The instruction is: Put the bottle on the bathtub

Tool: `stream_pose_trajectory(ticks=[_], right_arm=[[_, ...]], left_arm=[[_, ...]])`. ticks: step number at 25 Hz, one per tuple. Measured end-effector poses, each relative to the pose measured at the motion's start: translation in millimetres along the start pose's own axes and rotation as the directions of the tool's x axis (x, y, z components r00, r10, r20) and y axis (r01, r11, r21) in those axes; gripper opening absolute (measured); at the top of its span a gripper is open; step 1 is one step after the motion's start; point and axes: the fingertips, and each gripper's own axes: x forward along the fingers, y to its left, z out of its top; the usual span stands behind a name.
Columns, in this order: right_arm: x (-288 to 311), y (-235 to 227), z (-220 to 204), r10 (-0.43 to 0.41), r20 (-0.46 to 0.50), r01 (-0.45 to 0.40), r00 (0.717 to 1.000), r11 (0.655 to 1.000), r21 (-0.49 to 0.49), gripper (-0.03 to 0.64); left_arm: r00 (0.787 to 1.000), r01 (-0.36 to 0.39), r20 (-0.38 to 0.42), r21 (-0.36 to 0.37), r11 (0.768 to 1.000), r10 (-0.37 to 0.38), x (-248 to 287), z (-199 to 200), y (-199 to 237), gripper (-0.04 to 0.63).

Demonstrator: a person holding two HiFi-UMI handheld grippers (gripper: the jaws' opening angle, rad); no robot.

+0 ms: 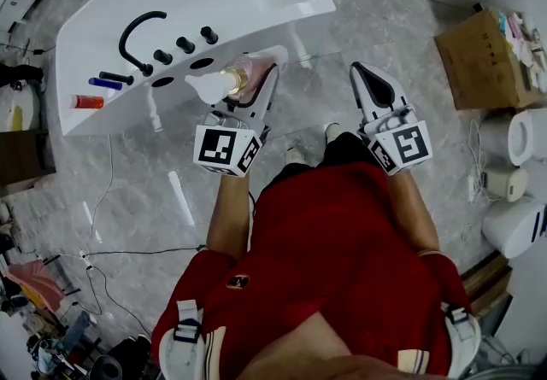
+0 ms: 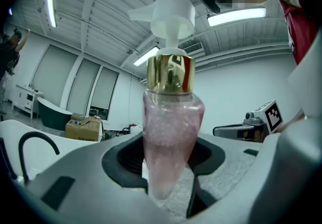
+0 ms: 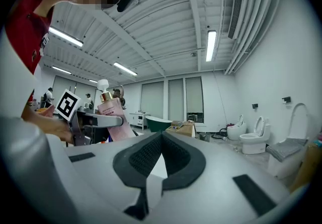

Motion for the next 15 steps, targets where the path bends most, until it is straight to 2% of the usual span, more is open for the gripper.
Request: stream_pose_trajectory(ticks=[9,15], right_arm=[[16,0,0,0.022,-0.005,-0.022,1.0,1.0,-0.008,-0.003],[31,-21,-1,0.032,0.016,-0.033,0.999,0.999,0.009,-0.003]], left_arm=[[1.0,-0.03,0.005,-0.001,1.0,0.03,-2,0,14,0.222],[0.999,-0.043,-0.009,0.023,0.999,0.043,17,1,18,0.222]])
